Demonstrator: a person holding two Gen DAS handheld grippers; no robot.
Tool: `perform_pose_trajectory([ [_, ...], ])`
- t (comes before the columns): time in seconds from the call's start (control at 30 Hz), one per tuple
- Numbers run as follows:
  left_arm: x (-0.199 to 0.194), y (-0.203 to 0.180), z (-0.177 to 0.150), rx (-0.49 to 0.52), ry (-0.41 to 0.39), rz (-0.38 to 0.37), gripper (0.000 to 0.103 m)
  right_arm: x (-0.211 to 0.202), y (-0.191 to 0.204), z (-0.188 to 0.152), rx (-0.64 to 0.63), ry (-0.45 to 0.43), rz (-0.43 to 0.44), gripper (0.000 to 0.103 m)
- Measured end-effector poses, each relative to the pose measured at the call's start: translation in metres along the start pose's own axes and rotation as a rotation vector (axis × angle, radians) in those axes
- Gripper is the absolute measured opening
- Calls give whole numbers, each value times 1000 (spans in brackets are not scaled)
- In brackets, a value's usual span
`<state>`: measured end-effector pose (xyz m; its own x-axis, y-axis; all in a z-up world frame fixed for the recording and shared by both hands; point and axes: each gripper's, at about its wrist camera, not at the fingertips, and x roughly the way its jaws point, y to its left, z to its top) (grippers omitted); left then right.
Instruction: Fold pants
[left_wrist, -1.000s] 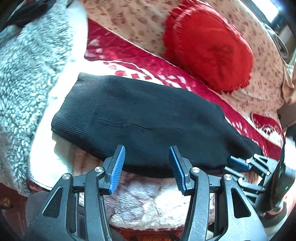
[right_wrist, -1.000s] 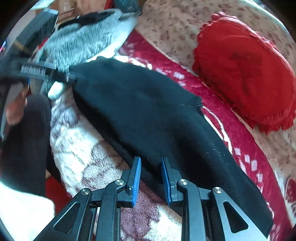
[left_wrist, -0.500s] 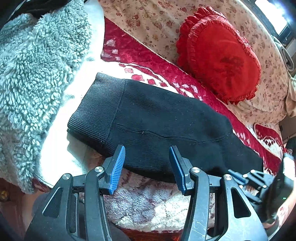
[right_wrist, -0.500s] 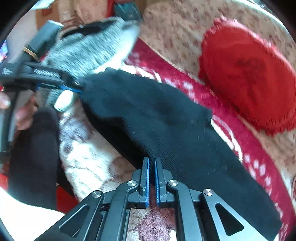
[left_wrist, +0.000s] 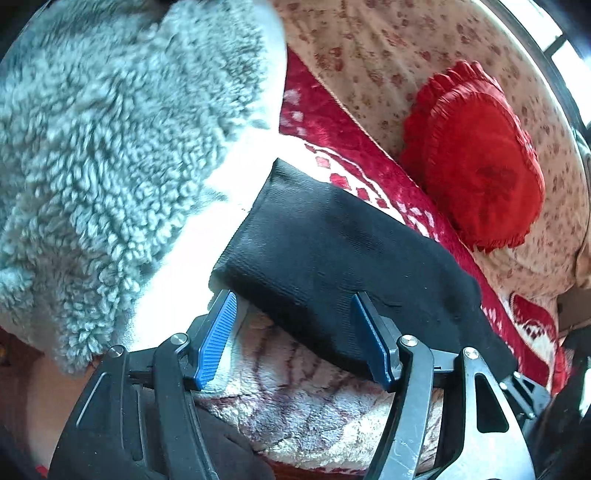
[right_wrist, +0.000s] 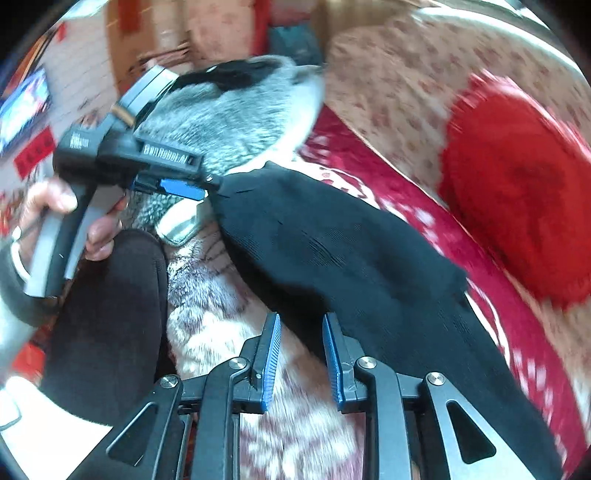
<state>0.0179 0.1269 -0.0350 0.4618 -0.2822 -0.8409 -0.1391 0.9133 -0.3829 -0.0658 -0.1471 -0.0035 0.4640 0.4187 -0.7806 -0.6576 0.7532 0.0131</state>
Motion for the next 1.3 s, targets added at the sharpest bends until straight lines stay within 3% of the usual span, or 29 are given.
perform_pose_trajectory([
  [0.23, 22, -3, 9, 41, 24, 68, 63, 52, 37, 25, -198, 37, -36, 22],
  [0.27, 22, -6, 8, 60, 18, 81, 56, 60, 38, 28, -204, 52, -24, 22],
  [0.33, 23, -12, 12, 97, 5, 106, 43, 70, 34, 33, -155, 65, 0, 12],
  [0.43, 18, -13, 20, 120, -17, 92, 32, 64, 9, 48, 66, 21, 148, 6],
  [0.6, 18, -5, 22, 118, -29, 100, 31, 73, 19, 55, 87, 25, 198, 5],
  [0.7, 22, 2, 20, 102, -14, 93, 32, 87, 35, 48, 40, 52, 133, 7],
  [0.8, 10, 2, 20, 105, -19, 90, 37, 71, 35, 46, 34, 51, 161, 19],
  [0.87, 1, -1, 19, 110, -32, 98, 37, 55, 27, 41, 60, 48, 178, 19],
  [1.07, -26, -25, 9, 145, -107, 125, 37, 10, -38, 23, 261, -43, 24, 19],
  [1.2, -27, -46, 2, 165, -119, 85, 49, 15, -69, 11, 342, -1, -60, 19],
  [1.3, -8, -66, -5, 210, -93, 99, 49, 26, -83, 7, 377, 33, -140, 19],
])
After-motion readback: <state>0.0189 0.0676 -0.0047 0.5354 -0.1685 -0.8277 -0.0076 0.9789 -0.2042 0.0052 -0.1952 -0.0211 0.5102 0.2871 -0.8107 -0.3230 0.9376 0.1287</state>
